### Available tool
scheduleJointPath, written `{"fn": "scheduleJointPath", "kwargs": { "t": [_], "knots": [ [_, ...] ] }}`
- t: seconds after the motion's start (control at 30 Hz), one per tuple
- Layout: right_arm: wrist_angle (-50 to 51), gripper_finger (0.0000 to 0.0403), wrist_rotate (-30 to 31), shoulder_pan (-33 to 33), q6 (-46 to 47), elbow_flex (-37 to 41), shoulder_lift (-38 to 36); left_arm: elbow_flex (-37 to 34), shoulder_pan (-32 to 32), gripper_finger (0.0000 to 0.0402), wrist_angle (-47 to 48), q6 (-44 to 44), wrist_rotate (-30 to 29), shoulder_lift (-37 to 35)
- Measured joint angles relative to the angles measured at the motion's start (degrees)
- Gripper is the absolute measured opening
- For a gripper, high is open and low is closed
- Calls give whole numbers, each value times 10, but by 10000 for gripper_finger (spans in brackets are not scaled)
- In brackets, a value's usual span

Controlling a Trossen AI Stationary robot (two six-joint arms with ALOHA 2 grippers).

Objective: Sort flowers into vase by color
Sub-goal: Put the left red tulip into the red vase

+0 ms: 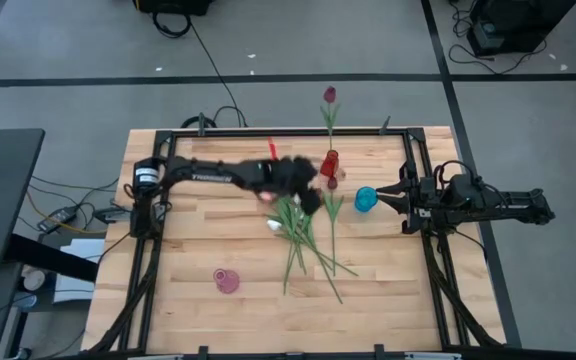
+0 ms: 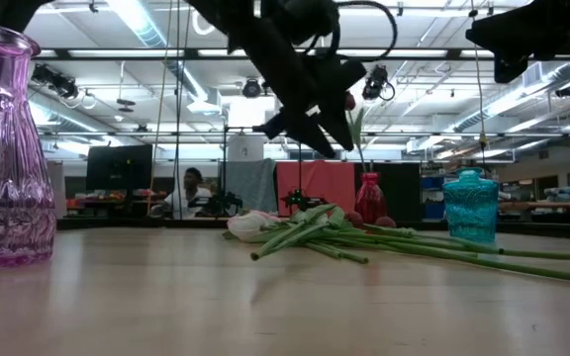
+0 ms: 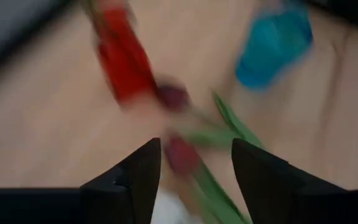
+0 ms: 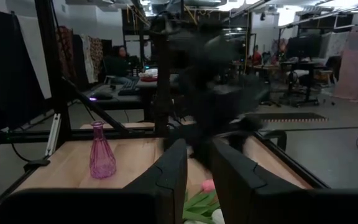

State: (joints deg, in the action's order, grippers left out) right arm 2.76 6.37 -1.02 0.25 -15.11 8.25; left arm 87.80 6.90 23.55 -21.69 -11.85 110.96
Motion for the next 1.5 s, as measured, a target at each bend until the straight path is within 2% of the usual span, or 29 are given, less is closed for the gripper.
{"fn": "scheduleJointPath", "kwargs": {
  "t": [0.1,0.2,0.33,0.47,0.7,1.0,1.13,1.23,1.37,1.5],
  "knots": [
    [0,84,0,0,0,0,0,0,-45,189,42,-78,-27,0],
    [-2,84,0,0,0,0,0,-1,-74,175,29,-125,-47,0],
    [-6,84,0,0,0,0,0,0,-85,155,-7,-178,-46,17],
    [-13,84,0,0,0,0,6,15,-77,136,-37,-193,-30,56],
    [-22,84,4,0,-4,1,18,80,-64,111,-43,-198,1,110],
    [-20,84,17,0,-3,0,19,220,-83,74,94,-220,10,208],
    [-19,84,16,0,-3,0,19,298,-90,72,158,-223,-11,254],
    [-18,84,13,0,-4,0,19,336,-95,72,171,-223,-36,276],
    [-17,84,13,0,-4,0,19,344,-96,81,164,-222,-49,284],
    [-17,84,12,0,-4,0,19,341,-96,122,171,-222,-54,284]
  ]
}}
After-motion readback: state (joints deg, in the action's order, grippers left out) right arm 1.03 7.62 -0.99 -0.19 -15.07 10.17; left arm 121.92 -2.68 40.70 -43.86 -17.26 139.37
